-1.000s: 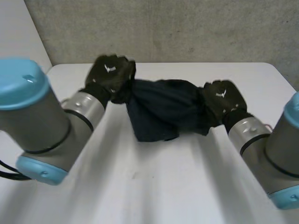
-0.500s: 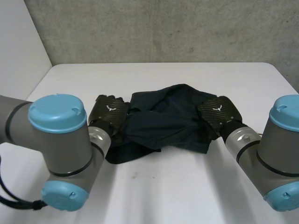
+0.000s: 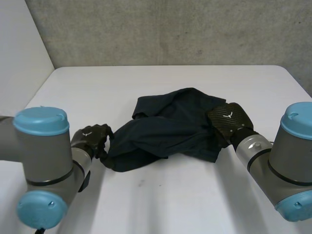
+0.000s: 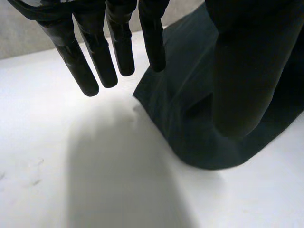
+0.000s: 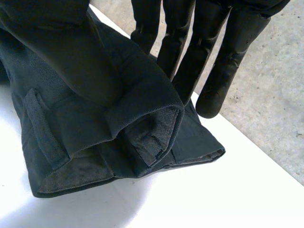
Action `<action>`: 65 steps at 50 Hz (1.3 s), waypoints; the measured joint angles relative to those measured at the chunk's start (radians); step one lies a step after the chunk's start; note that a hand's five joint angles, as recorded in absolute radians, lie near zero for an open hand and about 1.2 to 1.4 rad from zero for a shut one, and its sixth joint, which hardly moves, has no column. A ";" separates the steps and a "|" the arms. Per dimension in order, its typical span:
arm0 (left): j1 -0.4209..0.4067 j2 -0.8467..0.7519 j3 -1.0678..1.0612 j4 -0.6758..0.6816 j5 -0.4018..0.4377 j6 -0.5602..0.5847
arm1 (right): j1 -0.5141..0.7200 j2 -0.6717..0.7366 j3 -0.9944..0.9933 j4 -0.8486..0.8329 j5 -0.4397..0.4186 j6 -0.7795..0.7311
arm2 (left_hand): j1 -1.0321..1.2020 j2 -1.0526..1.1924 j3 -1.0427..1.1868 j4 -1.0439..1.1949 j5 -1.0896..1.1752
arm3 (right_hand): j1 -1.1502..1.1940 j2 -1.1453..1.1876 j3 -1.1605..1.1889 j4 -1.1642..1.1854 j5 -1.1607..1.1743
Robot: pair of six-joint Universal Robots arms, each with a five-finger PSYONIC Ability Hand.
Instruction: Fold the shorts.
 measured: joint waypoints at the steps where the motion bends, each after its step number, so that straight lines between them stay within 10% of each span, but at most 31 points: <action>1: 0.005 -0.029 0.019 0.004 0.001 0.003 | 0.000 0.000 0.001 0.000 0.000 0.000 | 0.004 0.004 0.003 0.006 0.008 | 0.000 0.000 0.000 0.000 0.000; 15: 0.012 -0.153 0.163 0.022 0.057 0.049 | -0.007 -0.038 -0.021 0.017 0.001 -0.011 | 0.656 0.709 0.692 0.719 0.694 | 0.000 0.000 0.000 0.000 0.000; 39: 0.054 0.553 0.120 0.065 0.067 0.529 | -0.008 -0.262 -0.495 0.508 -0.026 -0.228 | 0.656 0.718 0.703 0.728 0.694 | 0.000 0.000 0.012 0.000 0.000; 55: 0.028 0.075 0.211 0.073 0.057 0.608 | 0.015 0.063 -0.574 0.547 -0.017 -0.224 | 0.656 0.720 0.704 0.728 0.694 | 0.001 0.000 0.025 0.000 0.000; 65: 0.029 -0.122 0.547 0.293 0.054 0.701 | 0.018 0.244 -0.784 0.262 0.025 -0.225 | 0.656 0.720 0.705 0.732 0.694 | 0.001 0.000 0.025 0.000 0.000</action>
